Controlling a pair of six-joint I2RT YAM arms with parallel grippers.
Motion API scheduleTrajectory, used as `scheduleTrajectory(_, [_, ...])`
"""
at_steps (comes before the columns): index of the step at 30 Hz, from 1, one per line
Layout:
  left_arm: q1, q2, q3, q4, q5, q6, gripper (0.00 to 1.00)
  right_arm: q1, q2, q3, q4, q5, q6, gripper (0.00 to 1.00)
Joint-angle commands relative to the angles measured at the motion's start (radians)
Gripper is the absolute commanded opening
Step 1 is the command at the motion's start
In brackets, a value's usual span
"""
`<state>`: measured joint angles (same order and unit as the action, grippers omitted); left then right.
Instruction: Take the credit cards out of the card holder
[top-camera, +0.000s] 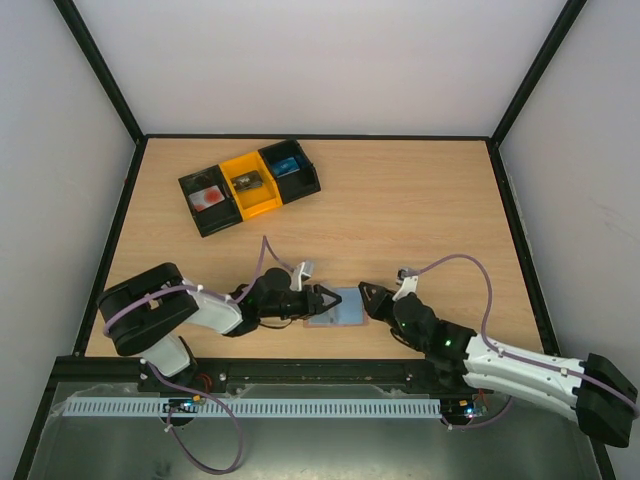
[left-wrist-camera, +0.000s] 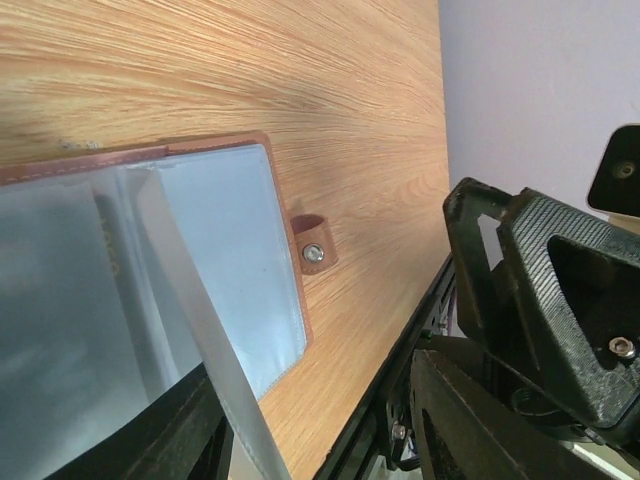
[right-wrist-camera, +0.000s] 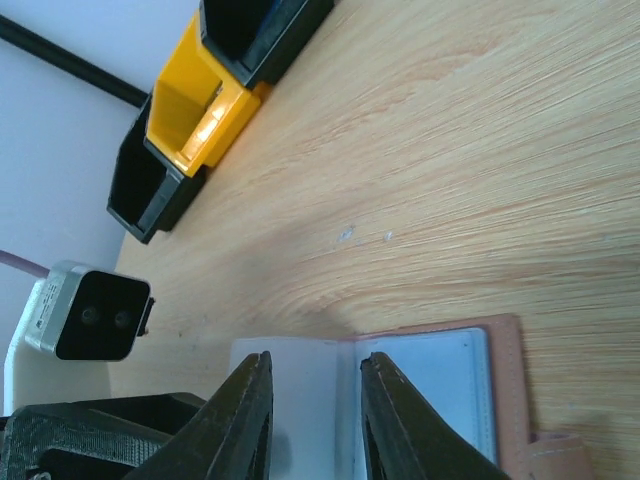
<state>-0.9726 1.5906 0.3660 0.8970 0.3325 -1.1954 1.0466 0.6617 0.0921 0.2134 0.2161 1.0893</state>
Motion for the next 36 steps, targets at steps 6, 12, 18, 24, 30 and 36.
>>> scheduleTrajectory(6, [-0.022, 0.057, 0.085, 0.027, 0.015, 0.026, 0.51, 0.0, -0.129, -0.034, -0.12, 0.103, 0.021, 0.26])
scheduleTrajectory(12, [-0.027, 0.053, 0.08, 0.016, 0.0, 0.036, 0.51, 0.002, -0.12, -0.03, -0.111, 0.098, 0.015, 0.26])
scheduleTrajectory(18, [-0.021, 0.031, 0.066, 0.003, -0.016, 0.043, 0.53, 0.001, -0.116, -0.024, -0.104, 0.085, 0.027, 0.27])
scheduleTrajectory(24, [0.0, 0.013, 0.048, 0.0, -0.015, 0.048, 0.55, 0.001, -0.085, -0.023, -0.078, 0.052, 0.018, 0.27])
scheduleTrajectory(30, [0.053, -0.105, -0.019, -0.09, -0.065, 0.058, 0.61, 0.0, 0.023, -0.002, -0.019, -0.001, -0.009, 0.27])
scheduleTrajectory(36, [0.091, -0.272, -0.064, -0.296, -0.141, 0.121, 0.66, 0.001, 0.205, 0.059, 0.063, -0.093, -0.053, 0.27])
